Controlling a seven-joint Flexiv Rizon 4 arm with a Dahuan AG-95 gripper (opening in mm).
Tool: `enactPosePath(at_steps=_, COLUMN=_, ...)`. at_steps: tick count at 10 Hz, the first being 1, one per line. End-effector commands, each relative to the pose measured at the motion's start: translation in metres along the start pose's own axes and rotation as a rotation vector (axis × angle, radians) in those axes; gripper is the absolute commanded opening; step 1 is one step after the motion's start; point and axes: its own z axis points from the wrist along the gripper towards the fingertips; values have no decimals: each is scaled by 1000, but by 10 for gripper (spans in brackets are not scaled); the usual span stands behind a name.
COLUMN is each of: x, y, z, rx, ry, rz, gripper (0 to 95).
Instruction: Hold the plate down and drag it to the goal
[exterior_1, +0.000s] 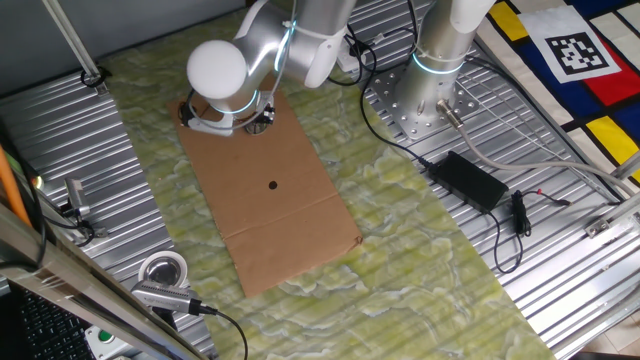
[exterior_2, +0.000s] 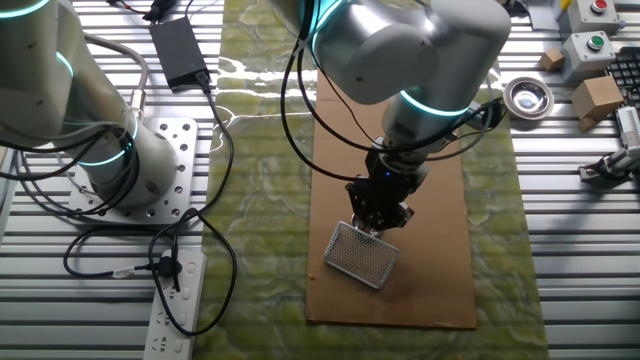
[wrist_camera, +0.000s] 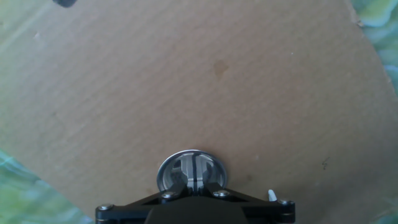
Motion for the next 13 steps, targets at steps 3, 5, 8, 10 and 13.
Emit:
enactPosePath(at_steps=3, x=2, y=0, z=0, rx=21, ry=23, rz=-21, gripper=0)
enactPosePath(at_steps=5, x=3, y=-1, z=2, rx=24, ry=27, rz=-28, gripper=0)
enactPosePath(at_steps=8, x=5, y=-1, z=3, rx=33, ry=39, rz=-39, gripper=0)
enactPosePath(at_steps=10, x=6, y=-1, z=3, rx=40, ry=46, rz=-46, gripper=0)
enactPosePath(at_steps=13, x=8, y=-1, z=4, rx=47, ry=55, rz=-57, gripper=0)
